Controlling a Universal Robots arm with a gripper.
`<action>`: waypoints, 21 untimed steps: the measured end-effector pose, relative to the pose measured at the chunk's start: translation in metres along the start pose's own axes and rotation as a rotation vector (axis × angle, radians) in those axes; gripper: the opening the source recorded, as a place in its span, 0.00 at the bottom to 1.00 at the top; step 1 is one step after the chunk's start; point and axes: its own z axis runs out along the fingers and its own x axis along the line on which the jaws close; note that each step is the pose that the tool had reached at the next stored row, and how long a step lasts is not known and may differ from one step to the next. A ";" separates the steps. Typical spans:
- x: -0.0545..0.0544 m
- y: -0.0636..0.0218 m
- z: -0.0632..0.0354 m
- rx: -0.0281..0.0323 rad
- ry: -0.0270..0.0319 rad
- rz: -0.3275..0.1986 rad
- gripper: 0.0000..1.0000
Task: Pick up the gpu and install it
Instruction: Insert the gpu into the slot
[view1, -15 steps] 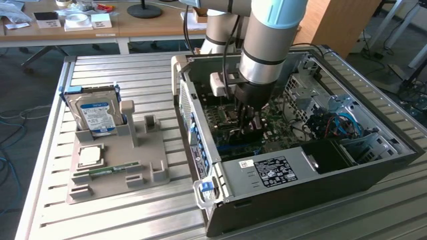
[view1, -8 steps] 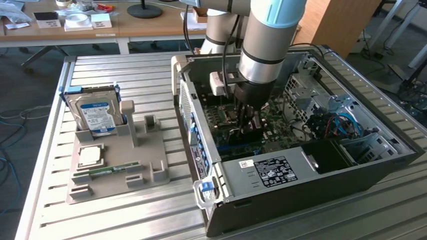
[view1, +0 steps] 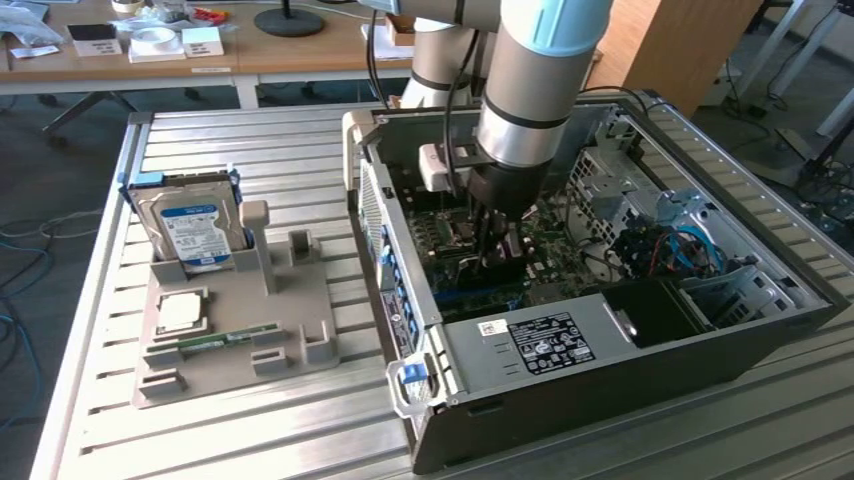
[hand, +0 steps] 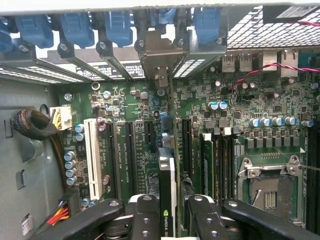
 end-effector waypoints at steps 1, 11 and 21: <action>0.000 0.0002 0.0000 0.0000 -0.0001 0.000 0.27; 0.000 0.0009 0.0020 -0.0001 0.0002 0.000 0.27; 0.001 0.0019 0.0055 0.0001 -0.0003 0.000 0.27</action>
